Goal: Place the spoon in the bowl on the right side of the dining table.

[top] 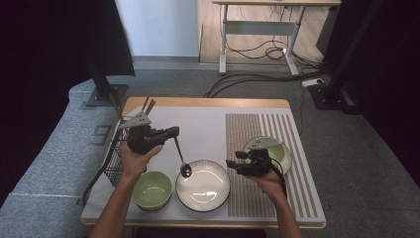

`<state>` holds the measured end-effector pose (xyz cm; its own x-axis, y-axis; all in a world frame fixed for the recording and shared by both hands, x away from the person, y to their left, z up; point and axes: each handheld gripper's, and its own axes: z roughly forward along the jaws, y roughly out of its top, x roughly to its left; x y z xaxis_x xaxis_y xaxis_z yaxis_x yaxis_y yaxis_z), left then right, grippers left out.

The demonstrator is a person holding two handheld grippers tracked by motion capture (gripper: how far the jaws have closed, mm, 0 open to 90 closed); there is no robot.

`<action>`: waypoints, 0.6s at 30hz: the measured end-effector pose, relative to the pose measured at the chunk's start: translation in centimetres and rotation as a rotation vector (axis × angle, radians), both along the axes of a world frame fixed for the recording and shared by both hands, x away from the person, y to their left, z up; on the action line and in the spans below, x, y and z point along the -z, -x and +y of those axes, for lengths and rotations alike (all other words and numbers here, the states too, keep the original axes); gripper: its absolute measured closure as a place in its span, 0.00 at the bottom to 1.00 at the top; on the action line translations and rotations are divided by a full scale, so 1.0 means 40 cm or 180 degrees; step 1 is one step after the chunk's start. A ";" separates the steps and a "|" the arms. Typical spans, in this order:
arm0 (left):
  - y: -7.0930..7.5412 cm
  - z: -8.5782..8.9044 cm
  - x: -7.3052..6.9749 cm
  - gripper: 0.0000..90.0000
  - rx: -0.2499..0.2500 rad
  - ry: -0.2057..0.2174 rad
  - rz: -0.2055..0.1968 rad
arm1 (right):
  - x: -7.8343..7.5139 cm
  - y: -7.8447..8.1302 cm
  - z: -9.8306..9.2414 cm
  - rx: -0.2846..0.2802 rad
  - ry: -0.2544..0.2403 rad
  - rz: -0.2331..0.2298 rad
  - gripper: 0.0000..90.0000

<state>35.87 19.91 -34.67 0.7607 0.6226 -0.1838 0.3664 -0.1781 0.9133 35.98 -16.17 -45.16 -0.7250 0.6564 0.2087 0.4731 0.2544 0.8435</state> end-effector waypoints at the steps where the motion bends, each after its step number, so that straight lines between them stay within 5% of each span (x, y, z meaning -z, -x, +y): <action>1: 0.000 -0.002 0.001 1.00 0.0002 -0.0006 0.0003 | 0.000 0.000 0.003 -0.0002 -0.0005 -0.0002 0.47; 18: -0.004 -0.023 0.025 1.00 0.0047 -0.0064 0.0077 | -0.002 0.002 0.044 -0.0120 -0.0040 -0.0020 0.47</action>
